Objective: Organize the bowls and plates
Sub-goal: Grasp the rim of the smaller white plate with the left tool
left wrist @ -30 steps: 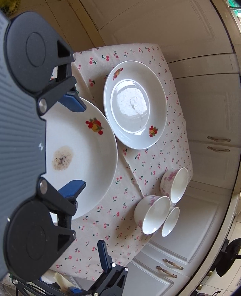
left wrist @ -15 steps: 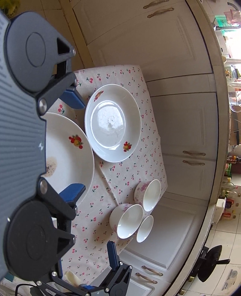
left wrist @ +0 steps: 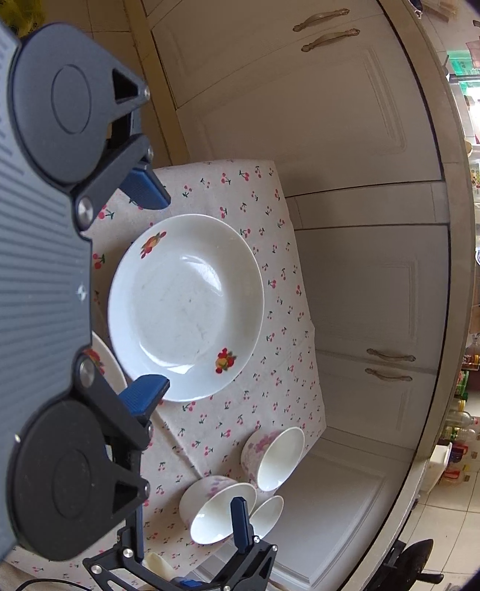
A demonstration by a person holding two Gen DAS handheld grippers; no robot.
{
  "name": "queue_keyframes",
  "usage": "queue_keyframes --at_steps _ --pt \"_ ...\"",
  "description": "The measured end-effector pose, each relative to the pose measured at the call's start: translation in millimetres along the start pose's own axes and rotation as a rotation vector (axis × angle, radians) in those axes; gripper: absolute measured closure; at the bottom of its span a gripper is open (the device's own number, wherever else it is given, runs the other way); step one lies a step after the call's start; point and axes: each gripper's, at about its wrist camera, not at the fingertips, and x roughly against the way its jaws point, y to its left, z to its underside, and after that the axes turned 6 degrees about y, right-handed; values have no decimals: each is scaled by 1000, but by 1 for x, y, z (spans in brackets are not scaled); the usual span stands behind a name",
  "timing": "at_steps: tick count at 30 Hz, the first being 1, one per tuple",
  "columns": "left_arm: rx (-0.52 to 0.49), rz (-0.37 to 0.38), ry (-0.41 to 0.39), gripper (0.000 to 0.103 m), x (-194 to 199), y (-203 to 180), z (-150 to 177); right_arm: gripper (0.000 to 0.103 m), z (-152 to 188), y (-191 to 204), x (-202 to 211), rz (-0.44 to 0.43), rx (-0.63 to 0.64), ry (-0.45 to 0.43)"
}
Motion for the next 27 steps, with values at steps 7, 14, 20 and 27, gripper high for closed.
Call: queue_keyframes --at_steps 7,14,20,27 --pt "52 9 30 7 -39 25 -26 0 -16 -17 -45 -25 33 76" --pt "60 18 72 8 -75 39 -44 0 -24 -24 -83 -54 35 138" --pt "58 45 103 10 -96 44 -47 4 -31 -23 -106 -84 66 187" --pt "53 83 134 16 -110 48 -49 6 -39 -23 -120 -159 120 231"
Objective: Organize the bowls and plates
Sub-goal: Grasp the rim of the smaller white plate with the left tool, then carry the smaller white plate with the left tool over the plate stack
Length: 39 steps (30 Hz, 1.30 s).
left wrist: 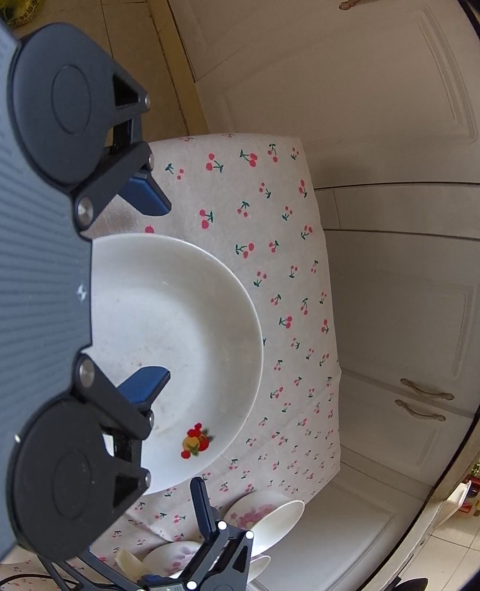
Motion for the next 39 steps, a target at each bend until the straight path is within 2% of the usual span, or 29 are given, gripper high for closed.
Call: queue_keyframes --at_steps 7,12,27,39 --pt "-10 29 28 21 -3 1 -1 6 -12 -7 -9 -115 29 30" --pt "-20 53 43 26 -8 1 -2 7 -15 1 -13 -98 63 37" --pt "-57 78 58 26 -14 0 -8 1 -22 -3 -19 -116 100 80" --pt "-63 74 56 26 -15 0 -9 0 -21 1 -13 -103 100 57"
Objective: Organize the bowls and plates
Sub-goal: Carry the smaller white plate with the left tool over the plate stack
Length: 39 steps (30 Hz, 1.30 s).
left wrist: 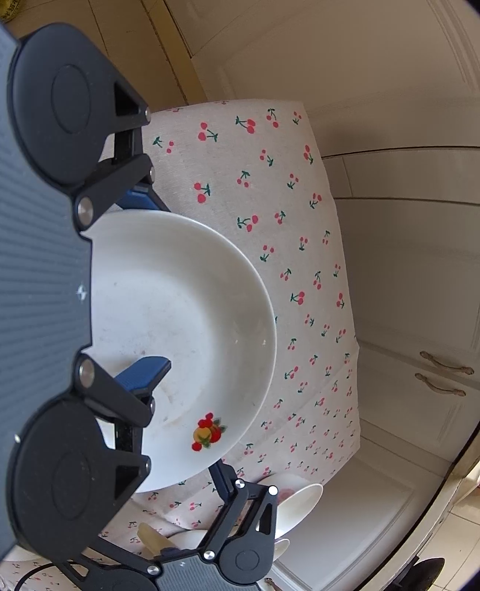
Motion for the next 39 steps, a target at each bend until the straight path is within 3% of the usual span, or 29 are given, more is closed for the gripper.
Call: queue_keyframes --at_steps 10,23,39 --pt "-6 -5 -22 26 10 -4 0 0 -1 -1 14 27 -3 -41" --pt "-32 -29 -76 26 57 -32 5 0 2 17 56 62 -1 -95" --pt "-40 -39 -76 26 106 -86 71 0 41 94 106 73 0 -134"
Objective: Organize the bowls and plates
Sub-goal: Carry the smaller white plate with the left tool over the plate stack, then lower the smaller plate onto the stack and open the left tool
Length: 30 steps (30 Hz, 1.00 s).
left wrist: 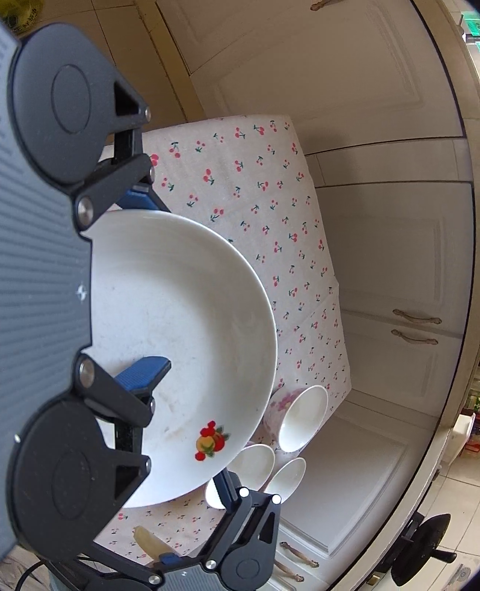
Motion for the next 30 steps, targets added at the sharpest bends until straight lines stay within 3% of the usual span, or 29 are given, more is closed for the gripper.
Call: queue_keyframes --at_steps 11,30 --pt "-18 41 4 26 12 -31 39 0 32 42 27 -2 -39 -2" --pt "4 89 65 26 -21 -36 66 0 56 69 11 -23 -91 81"
